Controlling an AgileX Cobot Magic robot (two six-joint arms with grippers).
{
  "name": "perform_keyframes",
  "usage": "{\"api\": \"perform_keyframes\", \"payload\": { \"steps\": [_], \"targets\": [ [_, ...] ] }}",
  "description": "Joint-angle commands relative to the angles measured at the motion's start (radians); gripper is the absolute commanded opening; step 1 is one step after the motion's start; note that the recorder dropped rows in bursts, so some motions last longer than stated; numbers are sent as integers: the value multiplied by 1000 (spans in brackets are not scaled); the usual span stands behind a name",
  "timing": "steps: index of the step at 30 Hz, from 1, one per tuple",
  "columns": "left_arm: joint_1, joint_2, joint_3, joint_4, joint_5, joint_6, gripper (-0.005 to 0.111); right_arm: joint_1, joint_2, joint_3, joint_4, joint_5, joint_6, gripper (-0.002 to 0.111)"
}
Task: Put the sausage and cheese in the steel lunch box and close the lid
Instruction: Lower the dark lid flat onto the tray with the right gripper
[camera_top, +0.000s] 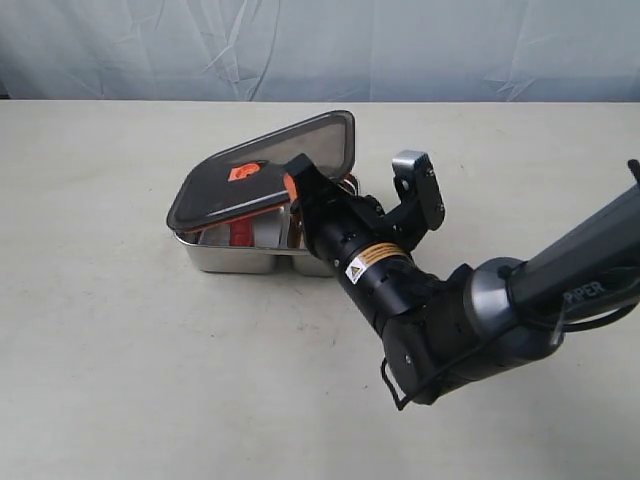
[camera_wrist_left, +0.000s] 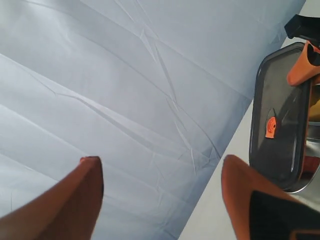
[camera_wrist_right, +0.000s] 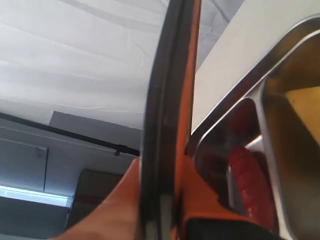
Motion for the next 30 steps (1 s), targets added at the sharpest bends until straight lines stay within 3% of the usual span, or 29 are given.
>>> {"api": "perform_keyframes", "payload": {
  "steps": [1,10,17,30],
  "targets": [
    [-10,-7,-5,-1,-17,-10,64,-3,7,-4,22,-7,-62,-1],
    [-10,-7,-5,-1,-17,-10,64,-3,7,-4,-9,66,-121,-1],
    [-10,-7,-5,-1,-17,-10,64,-3,7,-5,22,142,92,-1],
    [-10,-7,-5,-1,-17,-10,64,-1,7,-5,-14,215,91,-1]
  ]
}}
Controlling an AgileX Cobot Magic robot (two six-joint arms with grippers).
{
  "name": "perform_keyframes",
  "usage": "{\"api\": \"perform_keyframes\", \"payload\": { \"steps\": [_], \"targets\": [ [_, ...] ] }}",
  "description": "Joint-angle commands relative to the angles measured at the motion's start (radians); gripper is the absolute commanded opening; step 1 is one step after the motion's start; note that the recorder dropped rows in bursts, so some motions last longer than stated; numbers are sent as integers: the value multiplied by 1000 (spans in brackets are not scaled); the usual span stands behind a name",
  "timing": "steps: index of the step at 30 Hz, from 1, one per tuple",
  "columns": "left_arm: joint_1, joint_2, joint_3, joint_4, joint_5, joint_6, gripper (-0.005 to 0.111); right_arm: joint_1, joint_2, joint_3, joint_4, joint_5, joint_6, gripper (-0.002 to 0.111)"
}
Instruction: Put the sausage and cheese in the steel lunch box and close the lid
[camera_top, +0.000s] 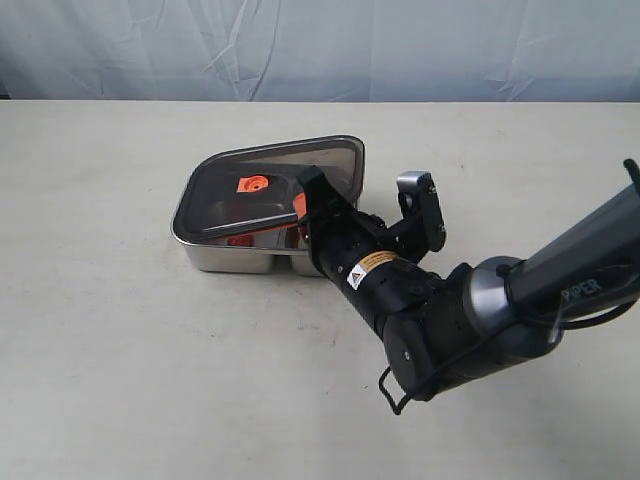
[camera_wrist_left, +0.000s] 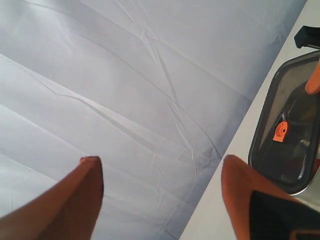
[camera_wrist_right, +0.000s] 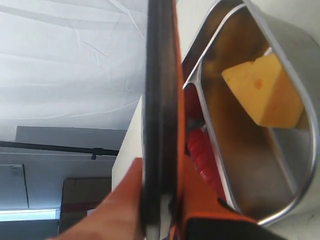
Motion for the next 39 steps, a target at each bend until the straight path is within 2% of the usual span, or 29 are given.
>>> {"api": "perform_keyframes", "payload": {
  "steps": [1,7,10,15,18,39],
  "targets": [
    [-10,-7,-5,-3,-13,-8,64,-1,1,-1,-50,80,-18,-1],
    [-10,-7,-5,-3,-13,-8,64,-1,1,-1,-50,180,-18,0],
    [-10,-7,-5,-3,-13,-8,64,-1,1,-1,-50,182,-18,11],
    [-10,-7,-5,-3,-13,-8,64,-1,1,-1,-50,180,-18,38],
    [-10,-7,-5,-3,-13,-8,64,-1,1,-1,-52,190,-18,48],
    [-10,-7,-5,-3,-13,-8,64,-1,-79,-1,-95,257,-75,49]
  ]
}}
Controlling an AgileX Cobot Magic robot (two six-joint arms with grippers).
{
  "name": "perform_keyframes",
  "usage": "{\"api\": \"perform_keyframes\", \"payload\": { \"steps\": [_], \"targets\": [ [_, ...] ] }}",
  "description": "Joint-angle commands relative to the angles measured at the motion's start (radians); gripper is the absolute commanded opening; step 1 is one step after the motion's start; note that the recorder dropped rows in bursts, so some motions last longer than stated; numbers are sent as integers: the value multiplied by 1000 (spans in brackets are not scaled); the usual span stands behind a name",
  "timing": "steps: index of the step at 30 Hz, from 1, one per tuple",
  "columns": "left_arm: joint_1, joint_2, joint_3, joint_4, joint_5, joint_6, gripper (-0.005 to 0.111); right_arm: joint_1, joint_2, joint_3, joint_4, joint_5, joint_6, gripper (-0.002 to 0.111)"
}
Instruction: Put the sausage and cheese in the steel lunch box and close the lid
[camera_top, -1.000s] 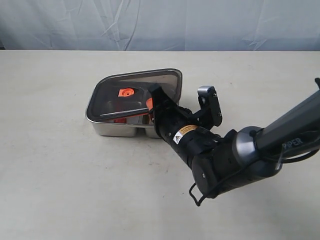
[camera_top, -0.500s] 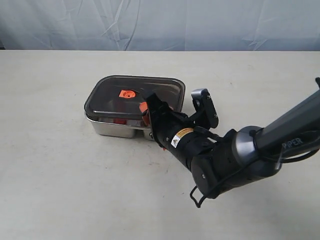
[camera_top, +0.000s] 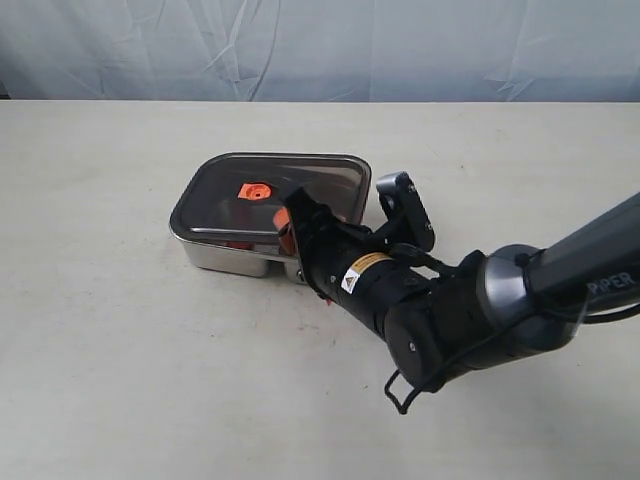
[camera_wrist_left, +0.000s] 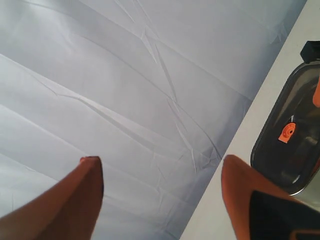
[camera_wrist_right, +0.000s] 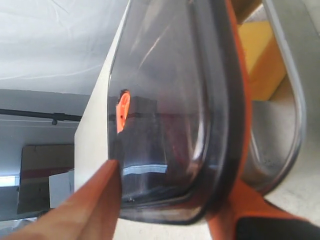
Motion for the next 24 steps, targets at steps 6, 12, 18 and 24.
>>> {"api": "perform_keyframes", "payload": {
  "steps": [6,12,18,24],
  "targets": [
    [-10,-7,-5,-4,-13,-8,64,1,-71,7,-7,98,-127,49],
    [-10,-7,-5,-4,-13,-8,64,1,-87,7,18,182,-173,49],
    [-10,-7,-5,-4,-11,-8,64,1,-87,7,20,247,-214,49],
    [-10,-7,-5,-4,-7,-8,64,1,-88,7,-40,362,-214,49]
  ]
}}
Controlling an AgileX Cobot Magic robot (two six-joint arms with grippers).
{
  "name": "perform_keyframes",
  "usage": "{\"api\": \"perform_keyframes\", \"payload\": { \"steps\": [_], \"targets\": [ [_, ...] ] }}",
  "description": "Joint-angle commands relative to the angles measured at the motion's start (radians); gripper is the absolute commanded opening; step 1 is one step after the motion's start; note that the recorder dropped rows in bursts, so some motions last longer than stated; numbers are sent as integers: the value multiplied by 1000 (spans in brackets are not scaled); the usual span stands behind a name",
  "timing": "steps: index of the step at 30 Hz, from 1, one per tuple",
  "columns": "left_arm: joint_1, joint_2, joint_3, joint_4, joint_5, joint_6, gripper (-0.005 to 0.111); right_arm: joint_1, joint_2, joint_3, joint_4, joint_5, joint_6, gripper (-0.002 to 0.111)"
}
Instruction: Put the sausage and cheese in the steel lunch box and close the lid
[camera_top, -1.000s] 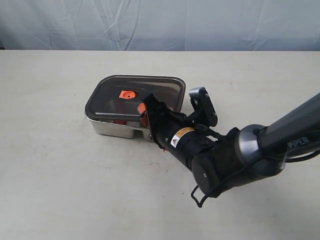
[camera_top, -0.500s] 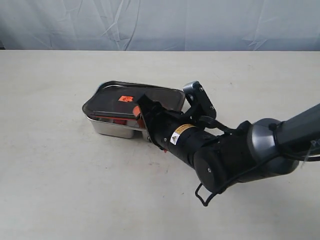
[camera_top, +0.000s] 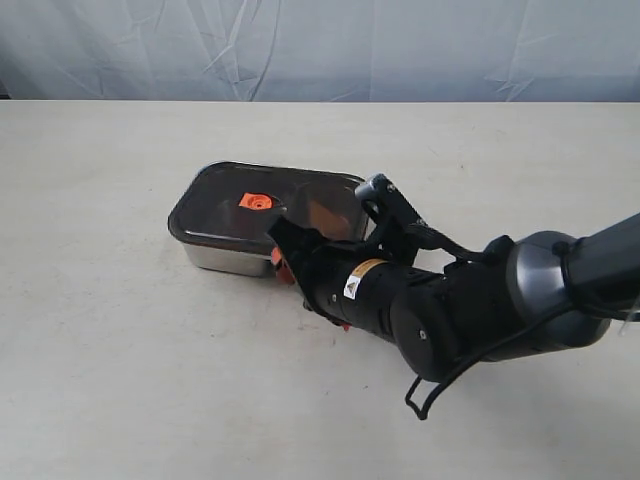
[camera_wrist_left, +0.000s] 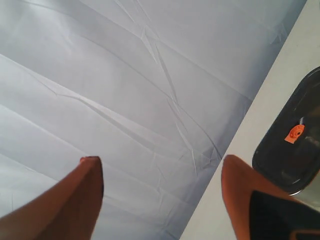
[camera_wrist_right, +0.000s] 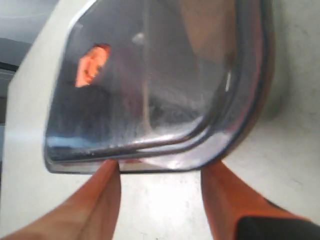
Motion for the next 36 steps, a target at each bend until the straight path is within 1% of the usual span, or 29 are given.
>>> {"api": "perform_keyframes", "payload": {
  "steps": [1,14,18,22,24,27,28,30,35,36],
  "targets": [
    [-10,-7,-5,-4,-7,-8,64,-1,-3,7,-61,72,-8,49],
    [-10,-7,-5,-4,-7,-8,64,-1,-68,7,-67,116,-71,49],
    [-10,-7,-5,-4,-7,-8,64,-1,-70,7,-90,207,-94,49],
    [-10,-7,-5,-4,-3,-8,63,-1,-70,7,-165,303,-96,49],
    [-10,-7,-5,-4,9,-8,60,-1,-76,7,-193,347,-96,49],
    [-10,-7,-5,-4,28,-45,49,-1,-99,7,-273,436,-97,48],
    [-10,-7,-5,-4,37,-51,44,-1,-111,7,-298,476,-97,47],
    [-10,-7,-5,-4,56,-74,34,-1,-140,7,-352,540,-97,39],
    [-10,-5,-5,-4,87,-75,7,-1,-237,7,-462,673,-97,-1],
    [-10,0,-5,-4,87,-75,3,-1,-259,7,-479,677,-97,0]
  ]
}}
